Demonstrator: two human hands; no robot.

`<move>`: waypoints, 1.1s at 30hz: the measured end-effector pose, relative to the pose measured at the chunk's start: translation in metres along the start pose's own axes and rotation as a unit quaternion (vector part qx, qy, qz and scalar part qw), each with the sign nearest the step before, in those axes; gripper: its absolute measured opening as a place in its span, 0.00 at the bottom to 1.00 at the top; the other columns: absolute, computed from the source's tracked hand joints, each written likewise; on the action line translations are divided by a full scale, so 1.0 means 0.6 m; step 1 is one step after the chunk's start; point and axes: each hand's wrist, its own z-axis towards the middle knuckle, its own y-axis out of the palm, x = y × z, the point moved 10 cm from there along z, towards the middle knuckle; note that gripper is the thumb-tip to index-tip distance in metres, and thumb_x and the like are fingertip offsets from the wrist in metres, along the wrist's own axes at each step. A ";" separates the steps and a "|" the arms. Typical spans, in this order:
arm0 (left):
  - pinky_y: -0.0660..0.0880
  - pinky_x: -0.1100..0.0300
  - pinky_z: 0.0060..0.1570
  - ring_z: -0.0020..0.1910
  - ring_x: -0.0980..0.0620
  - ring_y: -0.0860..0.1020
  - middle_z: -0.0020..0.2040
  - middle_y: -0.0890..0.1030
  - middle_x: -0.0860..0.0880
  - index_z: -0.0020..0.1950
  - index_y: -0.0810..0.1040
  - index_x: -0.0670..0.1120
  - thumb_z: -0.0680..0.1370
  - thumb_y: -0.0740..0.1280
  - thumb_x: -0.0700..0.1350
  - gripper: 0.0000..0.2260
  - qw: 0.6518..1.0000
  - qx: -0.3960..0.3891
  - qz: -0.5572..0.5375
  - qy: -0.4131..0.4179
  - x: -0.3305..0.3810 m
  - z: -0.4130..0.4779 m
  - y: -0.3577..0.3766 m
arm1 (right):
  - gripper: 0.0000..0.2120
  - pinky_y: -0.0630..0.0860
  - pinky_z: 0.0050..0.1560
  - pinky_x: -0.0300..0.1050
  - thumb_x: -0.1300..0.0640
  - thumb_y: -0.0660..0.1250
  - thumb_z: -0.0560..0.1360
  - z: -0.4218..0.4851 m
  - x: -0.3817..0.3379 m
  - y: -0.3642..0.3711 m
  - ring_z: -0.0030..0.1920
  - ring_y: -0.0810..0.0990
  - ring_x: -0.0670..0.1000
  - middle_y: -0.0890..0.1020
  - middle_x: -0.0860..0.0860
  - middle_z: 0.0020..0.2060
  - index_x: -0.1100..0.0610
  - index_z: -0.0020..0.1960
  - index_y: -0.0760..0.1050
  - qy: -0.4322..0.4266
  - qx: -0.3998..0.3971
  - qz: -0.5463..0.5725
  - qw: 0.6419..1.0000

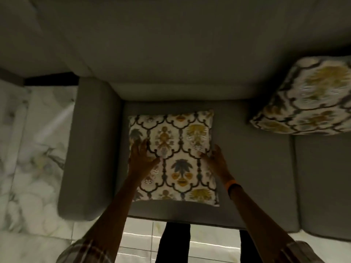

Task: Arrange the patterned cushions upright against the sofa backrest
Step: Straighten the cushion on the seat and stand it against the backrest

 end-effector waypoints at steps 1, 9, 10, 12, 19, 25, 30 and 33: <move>0.61 0.40 0.75 0.79 0.40 0.54 0.81 0.50 0.44 0.81 0.48 0.50 0.61 0.68 0.73 0.56 0.996 -0.021 -0.070 -0.044 -0.021 0.006 -0.011 | 0.51 0.60 0.79 0.60 0.42 0.74 0.73 0.015 -0.005 0.026 0.81 0.57 0.58 0.55 0.53 0.82 0.52 0.83 0.47 -0.005 -0.006 0.016 1.000; 0.76 0.63 0.51 0.59 0.59 0.78 0.55 0.75 0.59 0.69 0.67 0.53 0.74 0.74 0.37 0.29 0.925 -0.036 -0.368 -0.085 -0.045 0.050 -0.047 | 0.48 0.74 0.70 0.56 0.45 0.84 0.63 0.047 -0.046 0.056 0.73 0.73 0.48 0.72 0.42 0.74 0.40 0.77 0.63 -0.053 0.007 0.035 0.998; 0.77 0.64 0.53 0.54 0.67 0.79 0.54 0.74 0.62 0.66 0.67 0.56 0.72 0.75 0.33 0.31 0.921 -0.021 -0.384 -0.066 -0.049 0.053 -0.062 | 0.45 0.78 0.67 0.53 0.49 0.85 0.64 0.041 -0.062 0.053 0.71 0.76 0.46 0.76 0.43 0.71 0.40 0.75 0.66 -0.074 0.018 0.033 0.997; 0.78 0.69 0.52 0.52 0.70 0.78 0.59 0.73 0.60 0.72 0.60 0.52 0.67 0.77 0.29 0.42 0.909 0.037 -0.415 -0.031 -0.049 0.064 -0.114 | 0.39 0.81 0.57 0.36 0.63 0.82 0.65 0.028 -0.114 0.050 0.62 0.81 0.37 0.81 0.43 0.63 0.46 0.71 0.71 -0.122 0.043 0.043 0.991; 0.62 0.74 0.65 0.77 0.51 0.61 0.72 0.60 0.55 0.78 0.55 0.42 0.66 0.81 0.42 0.48 0.928 0.040 -0.369 0.043 -0.021 0.179 -0.211 | 0.38 0.80 0.63 0.41 0.68 0.82 0.64 0.075 -0.274 0.098 0.59 0.80 0.31 0.81 0.46 0.61 0.51 0.68 0.71 -0.196 0.038 0.009 0.980; 0.66 0.47 0.75 0.73 0.51 0.69 0.74 0.71 0.49 0.76 0.64 0.49 0.58 0.84 0.59 0.52 0.931 -0.005 -0.362 0.049 -0.044 0.234 -0.203 | 0.41 0.72 0.73 0.51 0.71 0.80 0.66 0.111 -0.320 0.114 0.74 0.72 0.55 0.74 0.59 0.73 0.63 0.76 0.66 -0.217 0.028 0.017 0.975; 0.62 0.48 0.76 0.72 0.55 0.63 0.71 0.65 0.64 0.74 0.59 0.60 0.67 0.81 0.42 0.44 0.929 0.041 -0.358 0.087 -0.029 0.200 -0.206 | 0.47 0.77 0.68 0.56 0.53 0.85 0.62 0.103 -0.297 0.127 0.72 0.75 0.54 0.77 0.57 0.71 0.60 0.75 0.68 -0.192 0.020 0.062 0.979; 0.64 0.49 0.74 0.74 0.54 0.61 0.79 0.60 0.48 0.80 0.50 0.47 0.65 0.82 0.49 0.54 0.923 0.054 -0.381 -0.002 -0.058 0.192 -0.196 | 0.52 0.77 0.67 0.61 0.46 0.86 0.59 0.119 -0.287 0.113 0.71 0.77 0.54 0.77 0.56 0.70 0.58 0.76 0.65 -0.177 0.048 0.063 0.981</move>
